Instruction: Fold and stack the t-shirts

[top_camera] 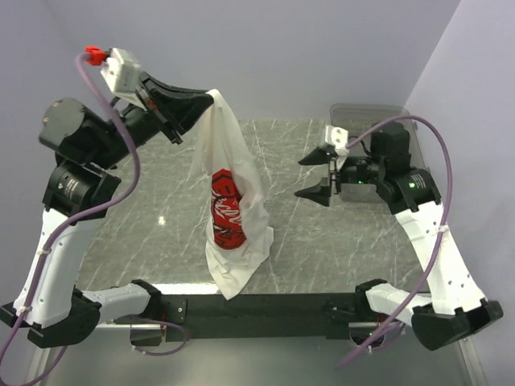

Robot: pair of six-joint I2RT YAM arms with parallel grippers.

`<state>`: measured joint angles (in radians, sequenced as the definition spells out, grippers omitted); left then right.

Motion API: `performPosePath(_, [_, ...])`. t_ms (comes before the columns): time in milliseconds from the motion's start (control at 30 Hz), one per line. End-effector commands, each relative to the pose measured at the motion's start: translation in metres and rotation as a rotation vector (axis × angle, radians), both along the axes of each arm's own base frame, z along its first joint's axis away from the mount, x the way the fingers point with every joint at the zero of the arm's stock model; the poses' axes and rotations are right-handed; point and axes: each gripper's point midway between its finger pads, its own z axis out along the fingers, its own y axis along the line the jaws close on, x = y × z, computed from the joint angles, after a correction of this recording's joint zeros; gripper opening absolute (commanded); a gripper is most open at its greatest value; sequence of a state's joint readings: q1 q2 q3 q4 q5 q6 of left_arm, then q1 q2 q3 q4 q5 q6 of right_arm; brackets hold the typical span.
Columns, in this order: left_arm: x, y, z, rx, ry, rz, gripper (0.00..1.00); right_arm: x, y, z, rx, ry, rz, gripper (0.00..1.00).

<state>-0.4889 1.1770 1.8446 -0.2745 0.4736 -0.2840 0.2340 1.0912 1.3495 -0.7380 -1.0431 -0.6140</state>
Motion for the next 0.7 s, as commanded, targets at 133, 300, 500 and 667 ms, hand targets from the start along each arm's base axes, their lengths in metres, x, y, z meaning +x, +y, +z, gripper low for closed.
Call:
performPosePath(133, [0.014, -0.006, -0.037, 0.045, 0.087, 0.012, 0.0, -0.006, 0.066, 0.032, 0.029, 0.056, 0.115, 0.84])
performPosePath(300, [0.014, -0.003, -0.044, 0.05, 0.107, 0.028, 0.0, -0.027, 0.092, 0.047, 0.046, 0.065, 0.156, 0.83])
performPosePath(500, [0.017, -0.008, -0.055, 0.056, 0.137, 0.015, 0.0, 0.01, 0.111, 0.044, 0.092, 0.165, -0.065, 0.79])
performPosePath(667, [0.02, -0.005, -0.062, 0.056, 0.152, 0.036, 0.0, 0.002, 0.129, 0.037, 0.078, 0.194, -0.043, 0.7])
